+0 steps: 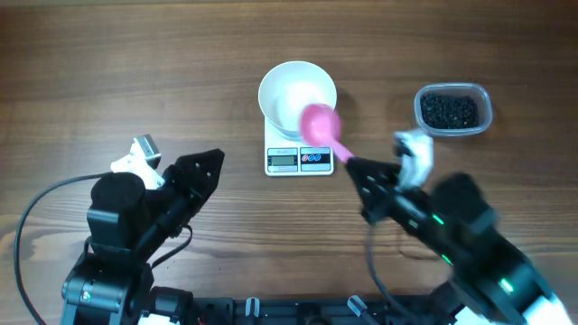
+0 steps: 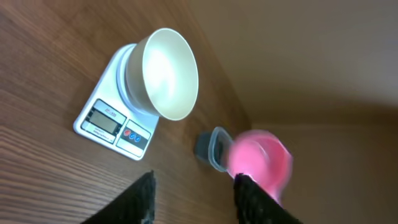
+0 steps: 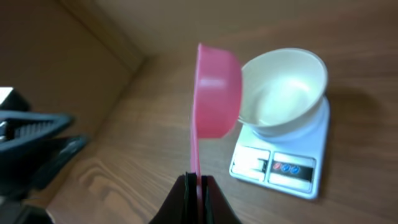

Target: Scoop item into bowl and weigh 150g on scale

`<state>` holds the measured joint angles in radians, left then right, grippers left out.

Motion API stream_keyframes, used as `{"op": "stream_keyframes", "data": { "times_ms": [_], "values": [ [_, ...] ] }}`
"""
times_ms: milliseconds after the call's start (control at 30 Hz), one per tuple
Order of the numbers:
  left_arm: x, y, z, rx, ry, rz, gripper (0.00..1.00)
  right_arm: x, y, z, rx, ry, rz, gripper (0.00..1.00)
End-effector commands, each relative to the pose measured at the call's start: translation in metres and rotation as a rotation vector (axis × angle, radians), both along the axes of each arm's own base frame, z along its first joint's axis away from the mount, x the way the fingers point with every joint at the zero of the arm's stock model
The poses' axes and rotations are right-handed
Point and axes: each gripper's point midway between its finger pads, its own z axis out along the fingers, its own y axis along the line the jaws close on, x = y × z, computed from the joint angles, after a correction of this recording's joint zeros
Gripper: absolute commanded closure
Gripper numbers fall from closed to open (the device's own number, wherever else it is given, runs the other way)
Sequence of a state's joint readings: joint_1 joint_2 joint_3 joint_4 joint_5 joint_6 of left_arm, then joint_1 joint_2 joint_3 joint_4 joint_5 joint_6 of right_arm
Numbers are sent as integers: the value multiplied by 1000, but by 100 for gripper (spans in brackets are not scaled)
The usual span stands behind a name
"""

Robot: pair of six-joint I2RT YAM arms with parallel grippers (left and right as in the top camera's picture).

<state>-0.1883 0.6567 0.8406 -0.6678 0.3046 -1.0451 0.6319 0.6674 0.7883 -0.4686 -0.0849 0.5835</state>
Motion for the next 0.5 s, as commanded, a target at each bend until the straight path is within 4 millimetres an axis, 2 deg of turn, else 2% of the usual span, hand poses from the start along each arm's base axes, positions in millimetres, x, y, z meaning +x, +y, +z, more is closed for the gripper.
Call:
{"op": "stream_keyframes", "data": {
  "times_ms": [0, 67, 133, 233, 400, 467],
  "values": [
    [6, 0, -4, 27, 0, -10, 57, -25, -28, 17, 64, -13, -59, 96],
    [12, -3, -5, 12, 12, -10, 61, -37, -44, 14, 82, 12, -106, 96],
    [18, -12, -6, 12, 6, -35, 74, -47, -58, 9, 87, 28, -146, 96],
    [34, -43, -7, 30, -28, -139, 94, -61, -78, 0, 101, 53, -206, 96],
    [50, -98, -32, 90, -33, -290, 96, -67, -87, -6, 112, 77, -236, 96],
    [53, -119, -52, 143, -10, -323, 96, -67, -88, -5, 112, 75, -244, 96]
  ]
}}
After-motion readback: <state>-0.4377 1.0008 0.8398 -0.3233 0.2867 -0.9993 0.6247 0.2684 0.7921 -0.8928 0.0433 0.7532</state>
